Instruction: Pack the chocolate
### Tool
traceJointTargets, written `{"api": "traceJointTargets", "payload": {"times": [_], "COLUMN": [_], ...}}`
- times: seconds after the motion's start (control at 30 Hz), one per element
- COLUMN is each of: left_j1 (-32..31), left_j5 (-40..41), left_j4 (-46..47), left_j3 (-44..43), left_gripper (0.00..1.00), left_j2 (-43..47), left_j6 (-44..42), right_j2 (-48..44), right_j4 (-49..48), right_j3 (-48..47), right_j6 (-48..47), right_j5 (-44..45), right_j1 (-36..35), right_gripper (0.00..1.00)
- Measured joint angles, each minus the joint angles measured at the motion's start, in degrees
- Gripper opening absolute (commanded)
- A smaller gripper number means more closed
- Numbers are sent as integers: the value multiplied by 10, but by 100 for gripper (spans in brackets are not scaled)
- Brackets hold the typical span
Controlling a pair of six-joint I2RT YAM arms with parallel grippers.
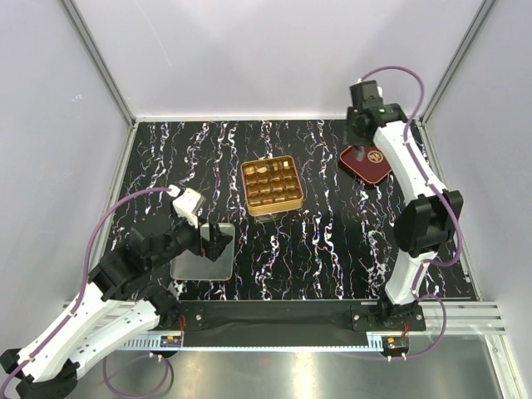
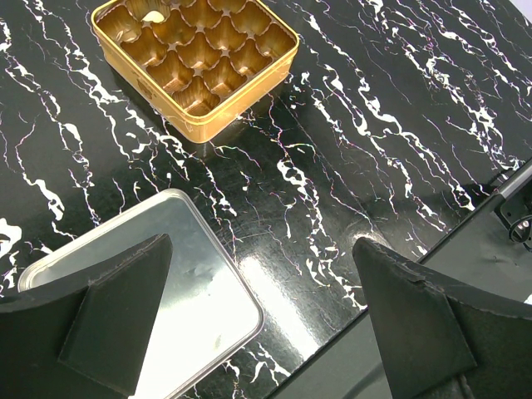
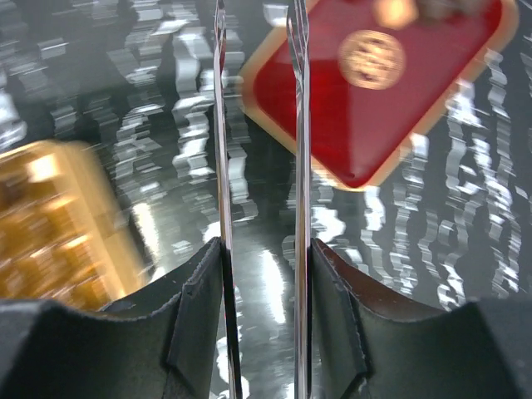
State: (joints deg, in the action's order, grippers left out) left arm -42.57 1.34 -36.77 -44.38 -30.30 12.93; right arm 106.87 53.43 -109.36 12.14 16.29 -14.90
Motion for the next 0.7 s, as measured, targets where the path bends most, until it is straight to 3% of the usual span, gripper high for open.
{"api": "traceJointTargets", "payload": {"times": [0.17, 0.7], "left_j1": [0, 0], "left_j5": [0, 0], "left_j4": [0, 0], "left_j3": [0, 0], "left_gripper": [99, 99], "left_j2": [0, -1], "left_j6": [0, 0], "right_j2": [5, 76], "right_j4": [-2, -26], "right_j3": [31, 66], "right_j6": [-5, -21], "right_j5": [5, 19], "right_j1": [60, 116], "right_gripper": [50, 50]}}
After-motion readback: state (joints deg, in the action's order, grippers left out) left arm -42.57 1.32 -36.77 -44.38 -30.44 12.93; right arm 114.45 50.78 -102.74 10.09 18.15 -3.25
